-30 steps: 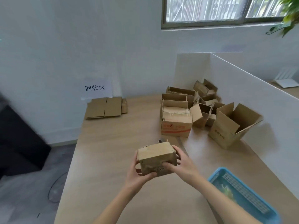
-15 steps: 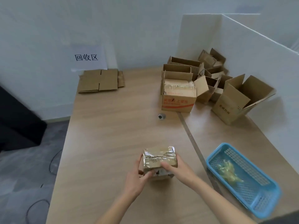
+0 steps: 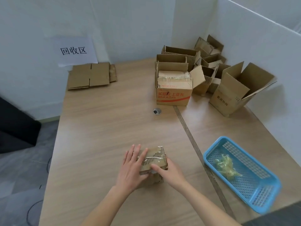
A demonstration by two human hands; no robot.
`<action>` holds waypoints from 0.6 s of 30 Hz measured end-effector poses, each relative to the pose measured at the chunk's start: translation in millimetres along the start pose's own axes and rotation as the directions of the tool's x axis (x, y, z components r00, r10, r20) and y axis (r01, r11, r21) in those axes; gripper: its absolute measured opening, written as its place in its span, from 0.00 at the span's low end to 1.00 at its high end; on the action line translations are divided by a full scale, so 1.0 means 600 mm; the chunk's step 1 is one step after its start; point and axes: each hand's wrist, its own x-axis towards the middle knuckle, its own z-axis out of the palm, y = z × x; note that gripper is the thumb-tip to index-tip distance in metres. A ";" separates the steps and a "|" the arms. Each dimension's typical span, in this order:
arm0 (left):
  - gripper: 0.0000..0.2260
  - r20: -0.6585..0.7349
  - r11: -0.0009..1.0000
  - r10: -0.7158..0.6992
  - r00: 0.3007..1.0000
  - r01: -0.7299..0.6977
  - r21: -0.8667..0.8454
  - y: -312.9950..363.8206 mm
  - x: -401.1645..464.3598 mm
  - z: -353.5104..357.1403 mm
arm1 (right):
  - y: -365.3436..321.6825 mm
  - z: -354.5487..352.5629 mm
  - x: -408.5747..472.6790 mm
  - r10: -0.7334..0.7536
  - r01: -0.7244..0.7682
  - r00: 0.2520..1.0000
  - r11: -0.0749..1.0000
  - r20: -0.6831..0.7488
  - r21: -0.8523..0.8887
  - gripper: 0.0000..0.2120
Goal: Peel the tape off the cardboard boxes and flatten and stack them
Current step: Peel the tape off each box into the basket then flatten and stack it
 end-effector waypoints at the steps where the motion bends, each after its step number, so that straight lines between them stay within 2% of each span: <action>1: 0.39 -0.001 1.000 -0.017 1.000 0.017 -0.012 0.001 0.004 0.002 | 0.007 -0.002 0.002 0.004 -0.004 1.000 0.999 0.008 0.033 0.24; 4: 0.39 0.052 0.996 -0.079 0.996 0.082 -0.047 -0.007 -0.003 0.020 | 0.042 -0.015 0.005 0.017 -0.023 0.999 0.993 0.048 0.116 0.25; 7: 0.39 0.107 0.996 -0.056 0.993 0.063 -0.062 -0.023 -0.021 0.032 | 0.071 -0.035 -0.001 -0.011 0.010 0.999 0.999 0.049 0.036 0.13; 12: 0.41 0.109 1.000 -0.010 0.994 0.007 0.026 0.011 0.021 0.030 | 0.079 -0.037 0.001 -0.002 0.004 0.998 1.000 -0.058 0.026 0.06; 15: 0.43 0.040 0.999 -0.031 0.999 0.031 0.020 0.027 0.027 0.042 | 0.084 -0.028 -0.001 0.014 -0.012 0.999 0.999 -0.046 0.036 0.05; 18: 0.41 -0.101 0.999 0.031 0.994 -0.029 0.020 0.022 0.014 0.062 | 0.095 -0.024 -0.001 0.026 -0.025 0.998 1.000 -0.052 0.011 0.06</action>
